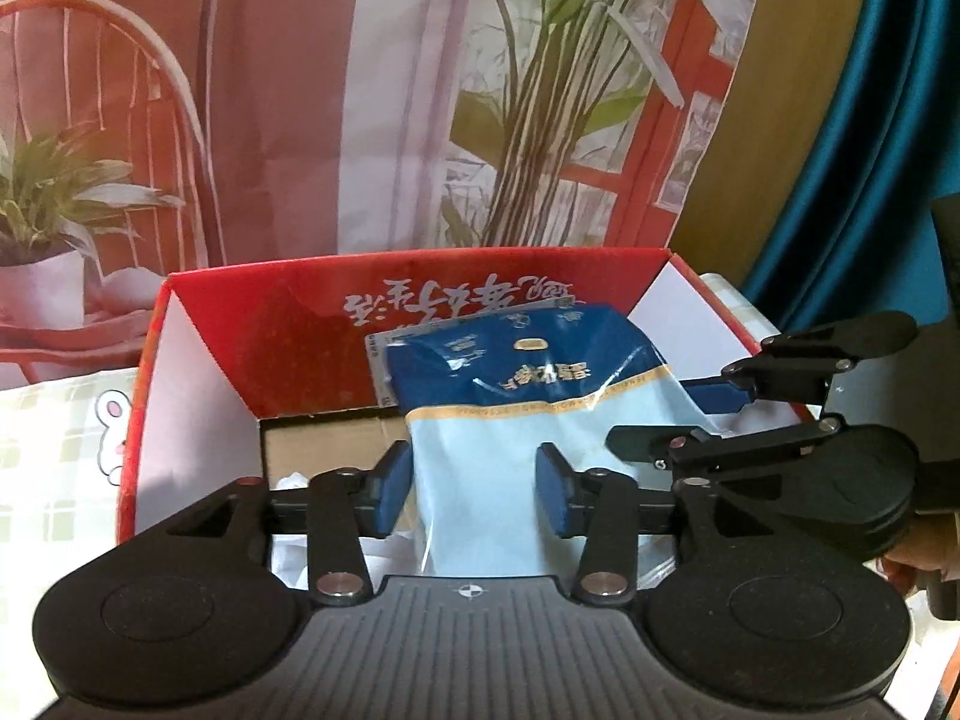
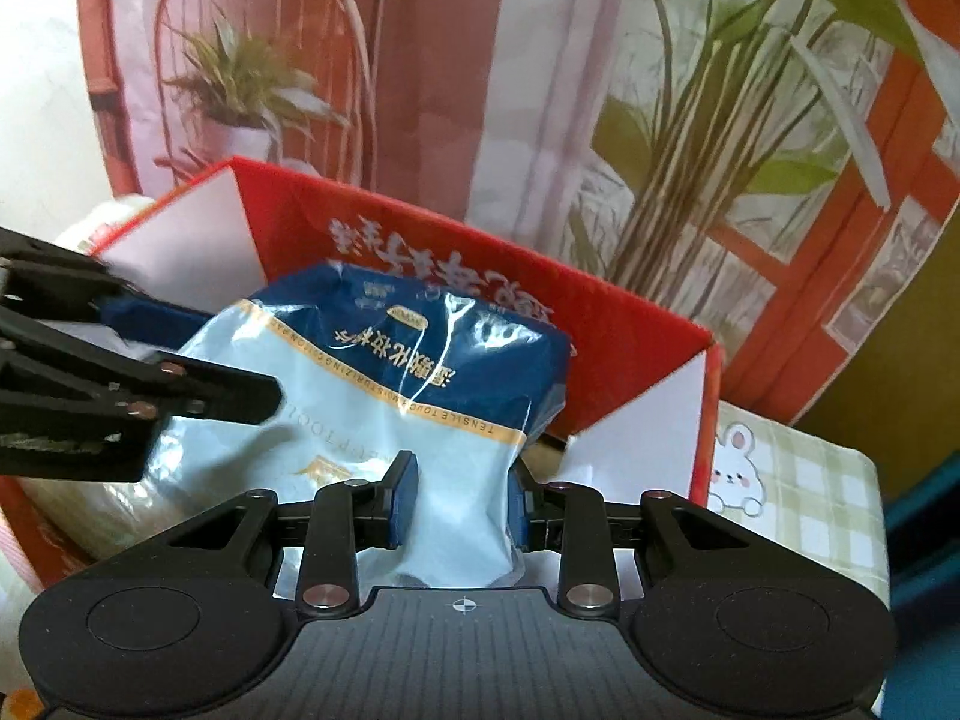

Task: Organize soft objects
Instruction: 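Open both grippers to release the bag and withdraw, then move both grippers down to the orange floral pouch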

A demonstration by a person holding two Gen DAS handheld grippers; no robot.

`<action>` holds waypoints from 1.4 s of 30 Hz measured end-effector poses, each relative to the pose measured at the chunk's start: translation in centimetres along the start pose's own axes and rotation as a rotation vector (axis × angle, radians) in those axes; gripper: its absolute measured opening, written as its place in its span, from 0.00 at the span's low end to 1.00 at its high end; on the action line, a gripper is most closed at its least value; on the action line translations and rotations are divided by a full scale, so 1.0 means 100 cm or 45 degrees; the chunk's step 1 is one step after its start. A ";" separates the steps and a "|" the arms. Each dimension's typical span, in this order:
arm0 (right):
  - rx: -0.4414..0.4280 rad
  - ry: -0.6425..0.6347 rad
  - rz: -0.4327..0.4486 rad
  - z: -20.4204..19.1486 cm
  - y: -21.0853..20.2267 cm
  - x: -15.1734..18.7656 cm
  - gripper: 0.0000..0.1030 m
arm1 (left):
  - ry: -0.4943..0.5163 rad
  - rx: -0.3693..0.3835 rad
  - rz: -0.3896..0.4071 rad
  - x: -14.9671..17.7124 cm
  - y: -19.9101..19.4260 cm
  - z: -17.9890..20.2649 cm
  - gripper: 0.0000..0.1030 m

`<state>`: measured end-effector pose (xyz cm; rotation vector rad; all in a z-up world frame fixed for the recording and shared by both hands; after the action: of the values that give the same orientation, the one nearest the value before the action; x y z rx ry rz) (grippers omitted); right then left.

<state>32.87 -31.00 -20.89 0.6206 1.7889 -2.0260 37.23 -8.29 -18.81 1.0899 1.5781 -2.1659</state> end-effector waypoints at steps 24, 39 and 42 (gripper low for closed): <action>-0.042 -0.056 0.318 -0.026 -0.092 0.030 0.55 | -0.052 -0.146 0.130 0.036 -0.094 0.013 0.69; -0.173 -0.014 0.374 -0.060 -0.141 0.140 0.55 | -0.179 -0.135 0.083 0.152 -0.146 0.035 0.69; -0.184 0.033 0.340 -0.066 -0.137 0.166 0.55 | -0.211 -0.108 0.063 0.174 -0.147 0.040 0.68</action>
<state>12.11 -22.47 -19.23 0.7972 1.7437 -1.7046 14.88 -2.38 -19.79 0.8904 1.5372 -2.0781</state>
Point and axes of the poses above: each gripper's, at about its wrist camera, not at the fingertips, and y roughly the way its jaws point, z to its right, x to its underside, the point moved 3 cm from there along y, roughly the way its jaws point, and after that the axes turned 2 degrees about -z, right-handed, at the moved point
